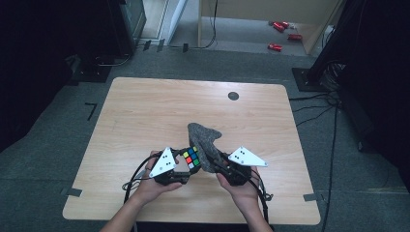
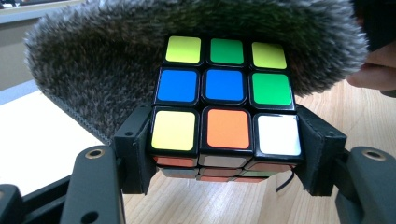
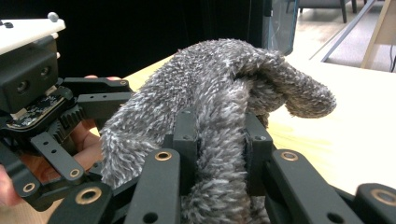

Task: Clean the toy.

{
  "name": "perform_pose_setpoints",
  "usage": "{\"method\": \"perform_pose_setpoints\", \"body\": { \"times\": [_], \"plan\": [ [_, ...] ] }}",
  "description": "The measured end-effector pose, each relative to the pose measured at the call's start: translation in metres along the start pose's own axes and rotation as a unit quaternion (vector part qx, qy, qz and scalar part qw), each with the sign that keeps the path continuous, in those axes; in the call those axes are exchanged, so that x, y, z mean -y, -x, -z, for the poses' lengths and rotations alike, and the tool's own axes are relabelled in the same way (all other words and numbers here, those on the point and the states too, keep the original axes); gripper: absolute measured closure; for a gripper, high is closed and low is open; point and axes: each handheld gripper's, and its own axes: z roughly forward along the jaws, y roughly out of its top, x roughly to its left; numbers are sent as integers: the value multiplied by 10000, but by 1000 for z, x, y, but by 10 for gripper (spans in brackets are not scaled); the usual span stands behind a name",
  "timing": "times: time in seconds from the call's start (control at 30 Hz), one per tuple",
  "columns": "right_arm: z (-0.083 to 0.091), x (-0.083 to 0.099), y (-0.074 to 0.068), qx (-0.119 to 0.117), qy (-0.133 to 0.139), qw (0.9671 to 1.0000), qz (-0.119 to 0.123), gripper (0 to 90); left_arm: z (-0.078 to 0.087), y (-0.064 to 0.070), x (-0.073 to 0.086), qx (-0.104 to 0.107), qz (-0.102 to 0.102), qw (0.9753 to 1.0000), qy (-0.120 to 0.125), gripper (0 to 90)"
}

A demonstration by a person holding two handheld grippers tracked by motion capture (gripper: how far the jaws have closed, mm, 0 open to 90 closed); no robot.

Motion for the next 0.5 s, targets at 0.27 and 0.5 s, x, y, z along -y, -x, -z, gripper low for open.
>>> {"method": "perform_pose_setpoints", "body": {
  "times": [0.27, 0.5],
  "plan": [
    [7, -9, -6, -92, 267, 9996, 58, 731, 3, 2, -5, 55, 5, 9998, 170, 349],
    [3, 2, 3, 72, 52, 10000, 26, 733, 7, -3, -6, 17, 64, 9998, 210, 349]
  ]
}}
